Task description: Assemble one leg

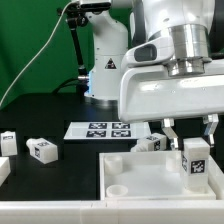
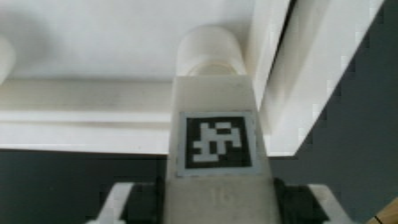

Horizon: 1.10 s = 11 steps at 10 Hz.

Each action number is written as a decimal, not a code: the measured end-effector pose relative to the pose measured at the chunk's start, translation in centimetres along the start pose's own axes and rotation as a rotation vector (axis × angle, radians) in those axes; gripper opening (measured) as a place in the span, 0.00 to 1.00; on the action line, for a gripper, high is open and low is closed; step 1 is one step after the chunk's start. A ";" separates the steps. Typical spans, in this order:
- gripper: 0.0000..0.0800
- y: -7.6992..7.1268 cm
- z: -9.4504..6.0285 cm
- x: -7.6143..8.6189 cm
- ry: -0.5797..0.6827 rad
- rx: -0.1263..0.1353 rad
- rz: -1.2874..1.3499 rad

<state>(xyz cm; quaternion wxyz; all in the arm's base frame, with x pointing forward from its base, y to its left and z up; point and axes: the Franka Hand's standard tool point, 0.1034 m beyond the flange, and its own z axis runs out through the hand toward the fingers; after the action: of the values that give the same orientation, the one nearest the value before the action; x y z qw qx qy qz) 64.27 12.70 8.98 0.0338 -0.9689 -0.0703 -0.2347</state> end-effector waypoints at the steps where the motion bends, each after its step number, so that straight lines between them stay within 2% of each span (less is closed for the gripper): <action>1: 0.35 0.1 0.1 0.1 0.028 -0.002 0.000; 4: 0.35 0.4 0.1 0.2 0.036 -0.005 0.003; 5: 0.49 0.4 0.1 0.2 0.036 -0.005 0.003; 6: 0.68 0.4 0.0 0.3 0.038 -0.005 0.003; 7: 0.77 0.3 -1.0 1.1 0.011 -0.001 0.003; 8: 0.77 0.2 -2.4 2.1 -0.010 0.002 0.003; 9: 0.80 0.2 -2.9 2.5 -0.024 0.004 0.004; 11: 0.81 0.0 -2.4 1.6 -0.125 0.011 0.004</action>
Offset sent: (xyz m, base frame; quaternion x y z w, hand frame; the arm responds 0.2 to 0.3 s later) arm 0.0000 0.0000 0.0000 0.0000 0.0000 0.0000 1.0000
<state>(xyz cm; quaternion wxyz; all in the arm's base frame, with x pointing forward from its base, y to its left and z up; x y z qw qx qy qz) 64.56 12.63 11.87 0.0352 -0.9816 -0.0717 -0.1732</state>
